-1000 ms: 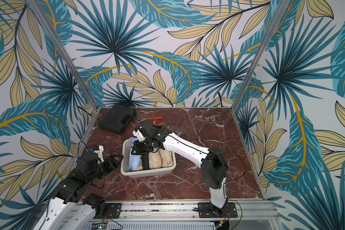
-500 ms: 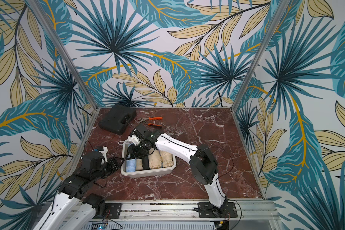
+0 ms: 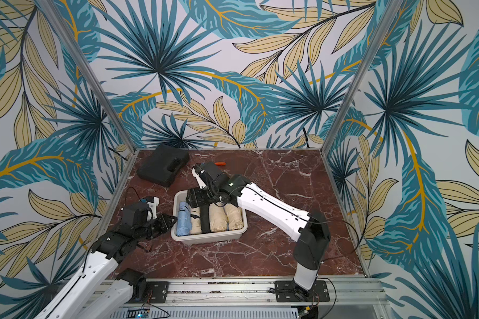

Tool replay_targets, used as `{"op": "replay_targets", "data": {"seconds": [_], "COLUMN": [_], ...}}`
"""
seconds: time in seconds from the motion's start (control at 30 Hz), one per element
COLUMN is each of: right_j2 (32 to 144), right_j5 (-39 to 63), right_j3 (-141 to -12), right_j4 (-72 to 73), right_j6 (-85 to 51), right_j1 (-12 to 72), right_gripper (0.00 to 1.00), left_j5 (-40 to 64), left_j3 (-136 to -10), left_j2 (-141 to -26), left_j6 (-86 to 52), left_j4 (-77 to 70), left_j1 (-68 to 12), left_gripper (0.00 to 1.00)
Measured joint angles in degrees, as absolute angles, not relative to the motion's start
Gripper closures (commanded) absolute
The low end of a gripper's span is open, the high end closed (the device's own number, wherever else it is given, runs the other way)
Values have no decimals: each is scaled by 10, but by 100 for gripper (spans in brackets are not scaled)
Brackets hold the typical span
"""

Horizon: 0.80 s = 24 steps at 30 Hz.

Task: Put the umbrella into the storage box
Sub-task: Adjust the storage box at the center of the board, then reset both arms

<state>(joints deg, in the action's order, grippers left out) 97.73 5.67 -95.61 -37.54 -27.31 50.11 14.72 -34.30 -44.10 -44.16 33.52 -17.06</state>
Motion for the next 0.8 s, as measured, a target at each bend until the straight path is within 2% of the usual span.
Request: {"op": "replay_targets", "data": {"seconds": [0.2,0.3,0.4,0.6,0.63,0.8], "right_j2": [881,848,808,685,664,595], "right_j5": [-12,-34,-69,-176,-202,-294], "right_j3": [-880,-834,-787,-701,-682,-556], "right_j4": [-373,-373,-376,-365,-356,-302], "right_j6": [-265,-264,-263,-245,-242,-239], "right_j1": [449,413,381,346,338,264], "right_gripper": [27,24,20,3,1,1], "left_j5": [167,168,173,121,97,-14], "left_j3": [-358,-377,-400,-456,-460,-441], "left_j2": [-507,-552,-595,-613,-606,-559], "left_j6": [-438,-437,-433,-402,-396,-369], "left_j4": [272,243,224,215,213,179], "left_j1": [-185,-203,-216,-222,-219,-167], "left_gripper": [86,80,59,5,0,0]}}
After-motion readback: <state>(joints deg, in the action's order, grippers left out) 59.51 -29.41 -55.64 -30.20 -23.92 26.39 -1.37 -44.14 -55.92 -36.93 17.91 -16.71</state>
